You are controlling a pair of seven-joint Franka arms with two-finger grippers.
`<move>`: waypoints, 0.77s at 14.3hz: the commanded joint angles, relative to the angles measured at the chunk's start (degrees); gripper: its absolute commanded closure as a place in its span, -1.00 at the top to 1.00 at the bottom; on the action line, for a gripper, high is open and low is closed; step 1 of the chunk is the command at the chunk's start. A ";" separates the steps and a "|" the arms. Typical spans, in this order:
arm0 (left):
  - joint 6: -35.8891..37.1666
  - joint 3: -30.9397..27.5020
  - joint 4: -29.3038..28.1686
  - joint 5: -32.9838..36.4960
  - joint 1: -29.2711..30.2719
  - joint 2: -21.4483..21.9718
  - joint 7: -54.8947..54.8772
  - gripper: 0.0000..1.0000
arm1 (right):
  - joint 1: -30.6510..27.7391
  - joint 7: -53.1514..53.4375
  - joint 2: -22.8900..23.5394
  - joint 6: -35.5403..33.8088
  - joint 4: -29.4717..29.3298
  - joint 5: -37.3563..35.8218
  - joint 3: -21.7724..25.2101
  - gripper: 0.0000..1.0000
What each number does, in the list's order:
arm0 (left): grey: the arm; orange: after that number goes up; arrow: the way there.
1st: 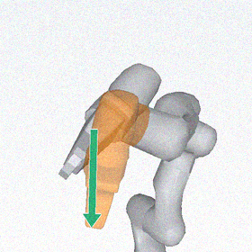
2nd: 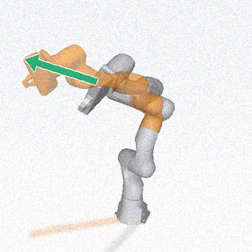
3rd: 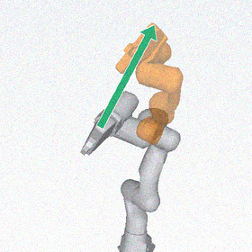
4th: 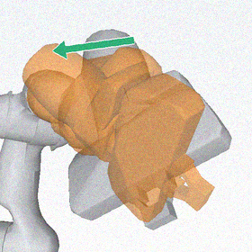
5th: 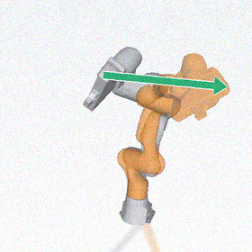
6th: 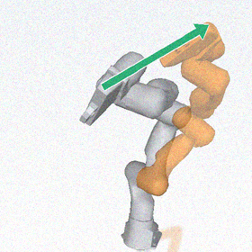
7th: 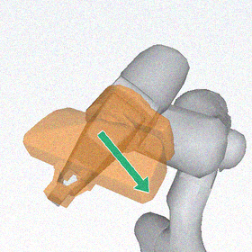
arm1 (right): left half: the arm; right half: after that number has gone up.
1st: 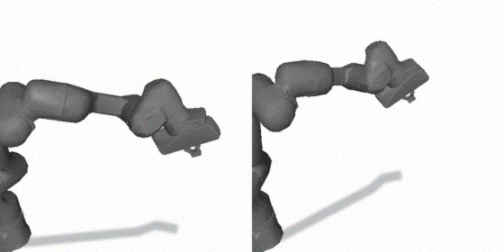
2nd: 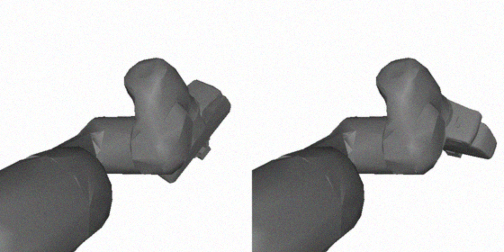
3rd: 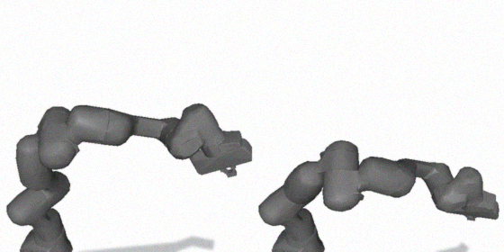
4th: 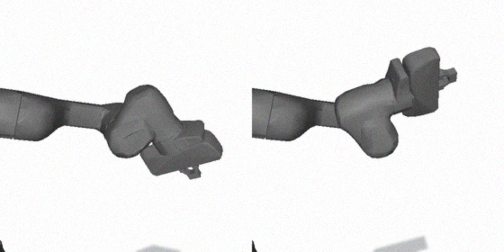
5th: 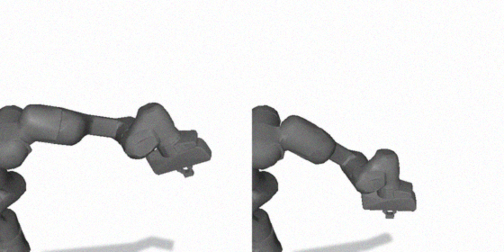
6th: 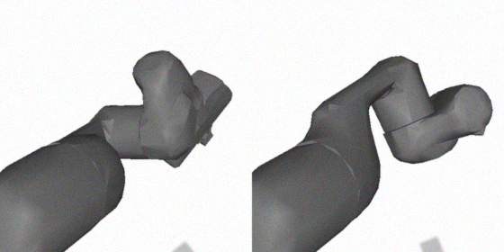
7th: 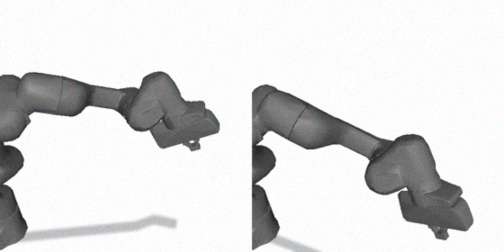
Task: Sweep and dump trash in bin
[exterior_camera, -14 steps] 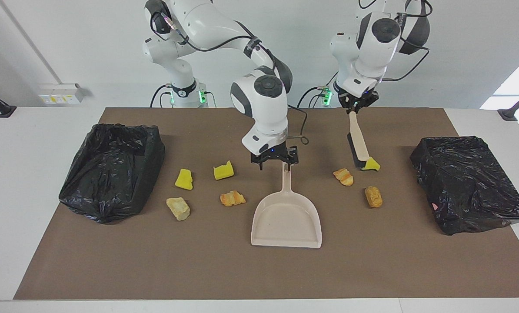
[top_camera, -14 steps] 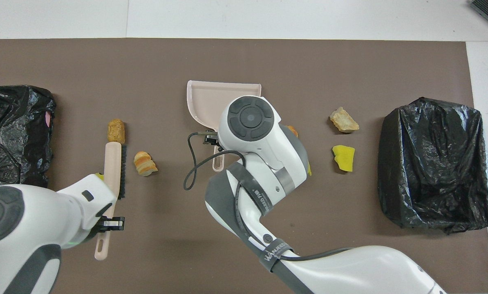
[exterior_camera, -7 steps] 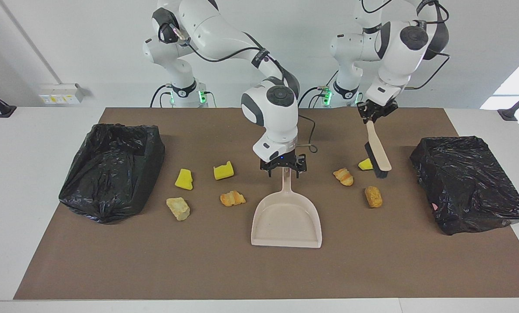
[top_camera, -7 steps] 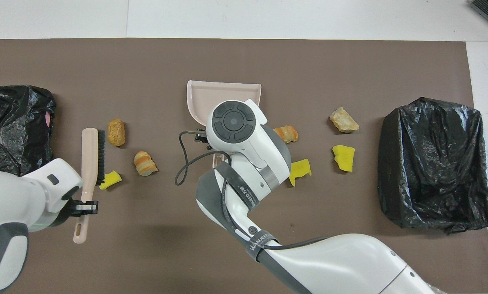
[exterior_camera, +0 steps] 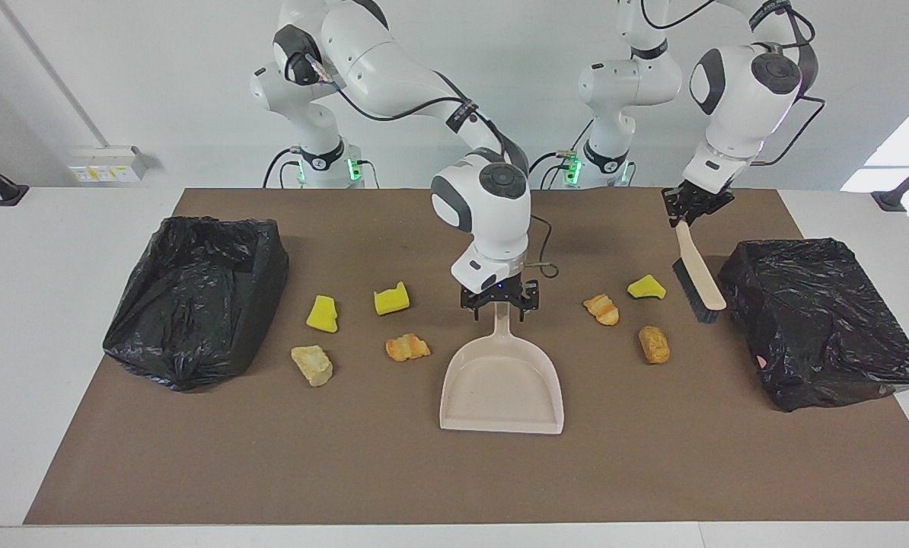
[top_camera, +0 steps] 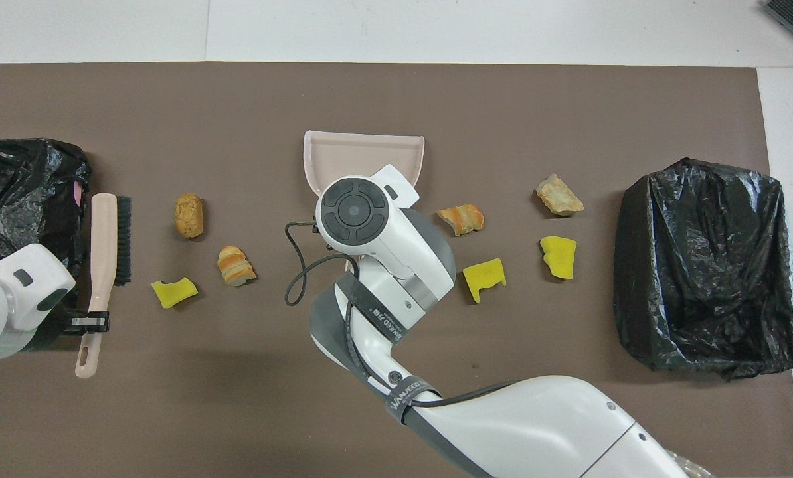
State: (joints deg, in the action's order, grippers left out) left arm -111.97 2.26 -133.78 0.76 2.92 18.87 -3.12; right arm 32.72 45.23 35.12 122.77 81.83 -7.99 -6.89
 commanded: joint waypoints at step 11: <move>-0.61 0.64 0.01 0.20 1.21 -1.73 6.59 -1.00 | -6.43 -45.61 -14.10 -14.84 5.96 2.54 -0.76 -1.00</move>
State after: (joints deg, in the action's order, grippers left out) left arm -111.96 2.29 -133.86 0.74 3.26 18.06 -0.93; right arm 28.70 9.62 24.97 108.20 83.42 -6.96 -6.93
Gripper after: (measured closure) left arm 0.740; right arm 0.687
